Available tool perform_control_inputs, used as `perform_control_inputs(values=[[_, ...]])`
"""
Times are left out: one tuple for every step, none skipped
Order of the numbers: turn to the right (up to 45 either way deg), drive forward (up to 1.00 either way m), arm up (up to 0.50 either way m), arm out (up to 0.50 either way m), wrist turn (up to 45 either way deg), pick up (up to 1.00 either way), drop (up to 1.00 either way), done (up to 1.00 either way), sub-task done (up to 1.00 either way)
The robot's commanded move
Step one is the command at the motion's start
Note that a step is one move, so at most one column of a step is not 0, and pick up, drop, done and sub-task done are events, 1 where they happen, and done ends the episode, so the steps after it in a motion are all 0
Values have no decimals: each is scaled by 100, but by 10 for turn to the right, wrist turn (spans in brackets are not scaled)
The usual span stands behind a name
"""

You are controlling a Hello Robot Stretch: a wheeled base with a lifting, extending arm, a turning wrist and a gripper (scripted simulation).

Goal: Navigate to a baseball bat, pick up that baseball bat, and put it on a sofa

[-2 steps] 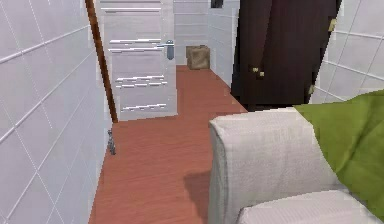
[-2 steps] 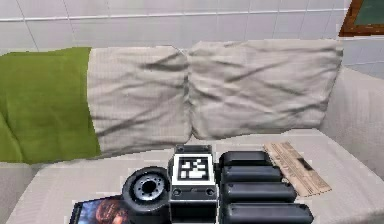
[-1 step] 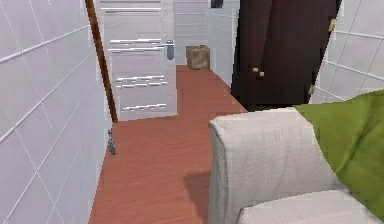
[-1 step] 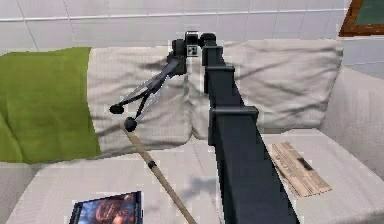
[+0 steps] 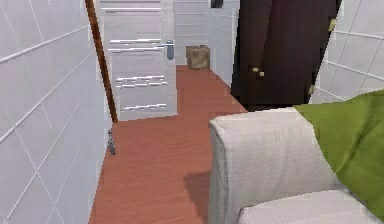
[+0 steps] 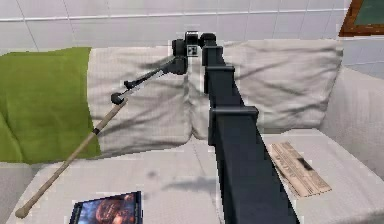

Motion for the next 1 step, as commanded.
perform_control_inputs(values=[[0,0,0,0,450,0,0,0,0]])
